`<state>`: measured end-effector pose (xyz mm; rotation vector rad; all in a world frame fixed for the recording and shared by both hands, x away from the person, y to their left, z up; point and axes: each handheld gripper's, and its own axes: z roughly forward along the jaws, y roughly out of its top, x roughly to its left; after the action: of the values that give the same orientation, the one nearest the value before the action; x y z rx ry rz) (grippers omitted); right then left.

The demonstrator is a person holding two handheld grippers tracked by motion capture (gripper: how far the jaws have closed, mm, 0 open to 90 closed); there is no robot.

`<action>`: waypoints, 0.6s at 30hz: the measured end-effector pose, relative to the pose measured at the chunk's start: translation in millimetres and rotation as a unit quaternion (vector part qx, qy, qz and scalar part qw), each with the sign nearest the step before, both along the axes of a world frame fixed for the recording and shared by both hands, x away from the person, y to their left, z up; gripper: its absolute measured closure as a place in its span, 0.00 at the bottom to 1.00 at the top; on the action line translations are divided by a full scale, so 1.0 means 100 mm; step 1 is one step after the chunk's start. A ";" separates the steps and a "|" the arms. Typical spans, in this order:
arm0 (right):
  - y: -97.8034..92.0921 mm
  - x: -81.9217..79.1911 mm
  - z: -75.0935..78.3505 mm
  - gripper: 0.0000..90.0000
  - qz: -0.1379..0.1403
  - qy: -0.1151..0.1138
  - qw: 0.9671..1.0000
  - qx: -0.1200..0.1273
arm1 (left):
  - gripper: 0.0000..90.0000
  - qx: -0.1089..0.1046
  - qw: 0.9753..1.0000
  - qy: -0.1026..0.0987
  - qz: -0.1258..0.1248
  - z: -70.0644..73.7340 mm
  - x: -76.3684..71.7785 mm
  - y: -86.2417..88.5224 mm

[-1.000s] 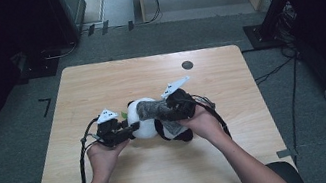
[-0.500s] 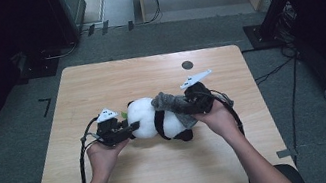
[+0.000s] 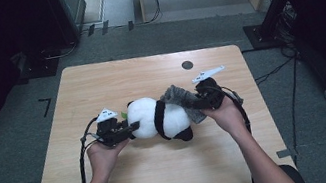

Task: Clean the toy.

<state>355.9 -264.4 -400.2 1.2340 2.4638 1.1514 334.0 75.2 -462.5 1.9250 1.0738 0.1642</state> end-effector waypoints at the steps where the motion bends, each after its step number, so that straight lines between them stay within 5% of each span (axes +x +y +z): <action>1: -0.01 0.00 0.00 0.85 -0.004 -0.001 1.000 -0.004 | 0.68 0.000 1.000 0.000 0.000 0.00 0.00 0.00; 10: -0.11 0.03 -0.05 0.85 -0.025 0.007 1.000 -0.004 | 0.68 -0.004 1.000 0.001 0.003 -0.01 0.00 0.00; 18: -0.01 0.01 0.16 0.86 -0.016 -0.014 1.000 0.009 | 0.68 -0.006 1.000 0.000 0.010 0.00 -0.01 0.00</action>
<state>356.6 -265.2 -384.4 1.2470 2.4105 1.1770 332.6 74.7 -462.3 1.9045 1.0908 0.1693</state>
